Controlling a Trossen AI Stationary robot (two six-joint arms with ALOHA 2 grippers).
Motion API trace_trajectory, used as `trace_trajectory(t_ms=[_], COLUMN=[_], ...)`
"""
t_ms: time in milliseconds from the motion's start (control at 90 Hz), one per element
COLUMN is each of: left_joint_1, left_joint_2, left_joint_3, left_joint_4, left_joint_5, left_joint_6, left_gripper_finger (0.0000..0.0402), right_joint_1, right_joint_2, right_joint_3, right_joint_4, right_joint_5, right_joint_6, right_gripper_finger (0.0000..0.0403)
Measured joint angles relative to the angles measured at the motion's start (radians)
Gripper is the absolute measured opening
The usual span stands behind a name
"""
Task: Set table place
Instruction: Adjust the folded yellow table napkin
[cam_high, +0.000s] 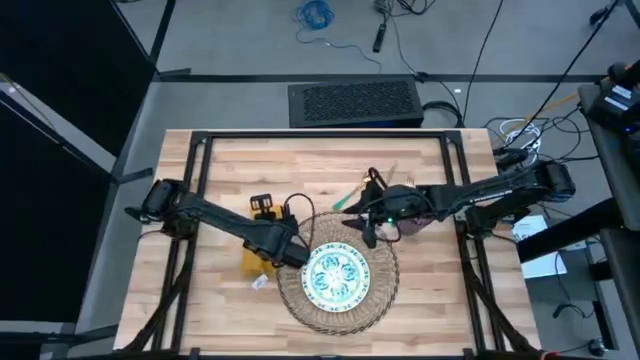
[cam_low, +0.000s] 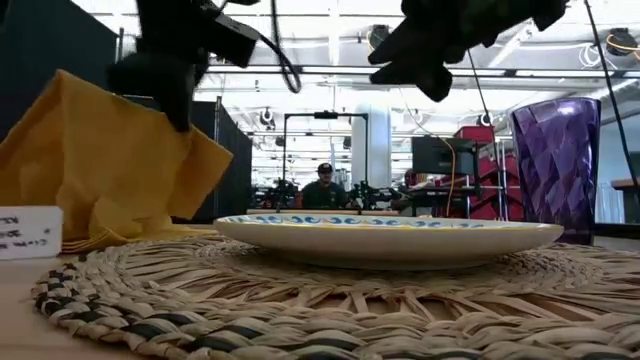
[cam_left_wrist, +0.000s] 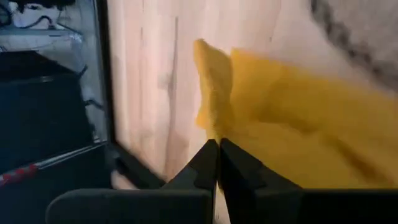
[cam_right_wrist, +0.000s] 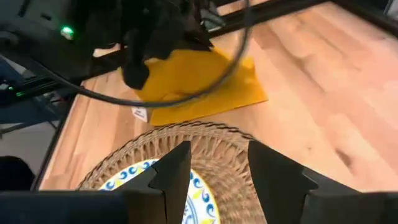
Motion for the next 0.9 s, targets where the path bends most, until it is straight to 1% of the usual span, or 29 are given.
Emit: trace_trajectory(t_ms=[189,356,511,733,900], left_joint_1=[0.057,0.078,0.068,0.034,0.047], left_joint_2=[0.001,0.001,0.001,0.001,0.001], left_joint_3=[-0.097,-0.18,-0.2,-0.2,-0.2], left_joint_4=[0.101,0.191,0.228,0.439,0.425], left_joint_5=[0.011,0.074,0.082,0.118,0.169], left_joint_6=[0.029,0.041,-0.003,0.026,0.052], left_gripper_finger=[0.0,0.0,0.0,0.0,0.0002], right_joint_1=[0.0,0.0,-0.006,-0.014,-0.014], right_joint_2=[-0.019,-0.031,-0.031,-0.032,-0.032], right_joint_3=[0.0,0.0,0.0,0.0,0.0], right_joint_4=[0.002,0.001,-0.001,-0.002,-0.002], right_joint_5=[-0.004,-0.004,-0.004,-0.003,-0.004], right_joint_6=[0.01,0.01,0.005,0.006,0.011], right_gripper_finger=[0.0146,0.0146,0.0146,0.0146,0.0146])
